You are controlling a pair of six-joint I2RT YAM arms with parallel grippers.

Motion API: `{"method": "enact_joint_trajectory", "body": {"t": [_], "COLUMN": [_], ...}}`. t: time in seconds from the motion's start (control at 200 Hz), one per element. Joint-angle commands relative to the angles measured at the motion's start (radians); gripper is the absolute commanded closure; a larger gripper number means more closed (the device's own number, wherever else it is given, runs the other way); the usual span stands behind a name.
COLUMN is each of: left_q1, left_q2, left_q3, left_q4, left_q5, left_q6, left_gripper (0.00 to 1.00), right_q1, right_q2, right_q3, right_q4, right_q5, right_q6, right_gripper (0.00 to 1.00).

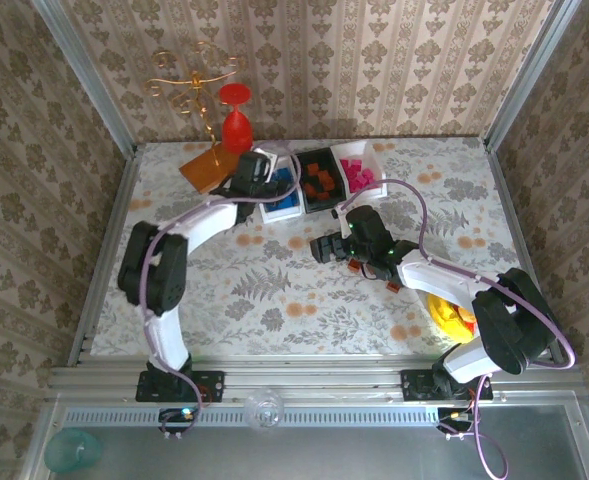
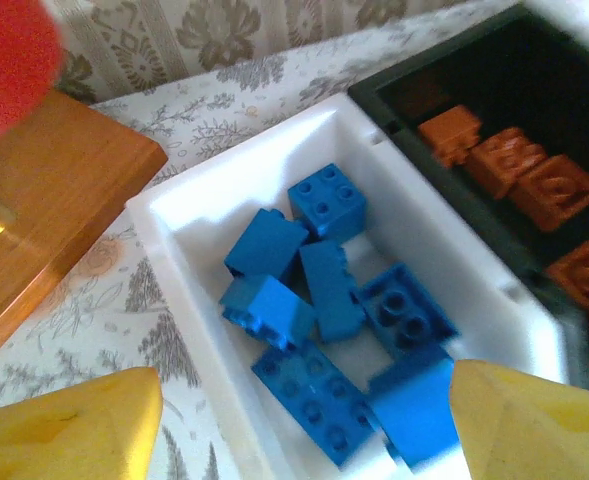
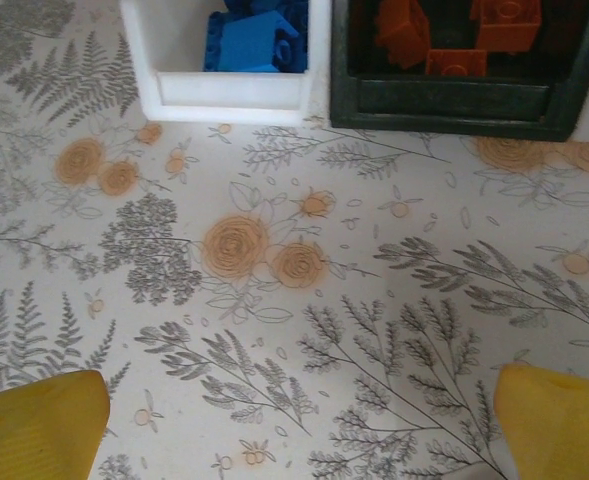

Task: Sort the legos into containers by color
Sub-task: Place the lego in the container, then pick up the lego from the center of the table.

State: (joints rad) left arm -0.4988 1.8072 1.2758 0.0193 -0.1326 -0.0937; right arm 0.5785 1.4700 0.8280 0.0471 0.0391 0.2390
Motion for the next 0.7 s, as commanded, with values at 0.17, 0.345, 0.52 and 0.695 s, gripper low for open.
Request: {"method": "enact_joint_trajectory", "body": {"t": [0.17, 0.345, 0.52, 0.695], "left_q1": [-0.032, -0.064, -0.089, -0.095], "left_q2": [-0.396, -0.484, -0.491, -0.483], "left_q3": [-0.417, -0.502, -0.545, -0.607], "left_q4": [0.150, 0.060, 0.137, 0.296], "left_q5": [0.153, 0.200, 0.252, 0.295], "left_q6": [-0.151, -0.127, -0.100, -0.121], "left_gripper": [0.23, 0.23, 0.24, 0.24], "right_q1": [-0.003, 0.063, 0.138, 0.140], "right_q2": [-0.116, -0.192, -0.193, -0.122], "right_q3": [0.005, -0.056, -0.151, -0.143], "right_q4": [-0.305, -0.481, -0.398, -0.287], "right_q5": [0.163, 0.200, 0.177, 0.198], "right_q6": [0.071, 0.155, 0.308, 0.332], "right_gripper": [0.02, 0.06, 0.14, 0.24]}}
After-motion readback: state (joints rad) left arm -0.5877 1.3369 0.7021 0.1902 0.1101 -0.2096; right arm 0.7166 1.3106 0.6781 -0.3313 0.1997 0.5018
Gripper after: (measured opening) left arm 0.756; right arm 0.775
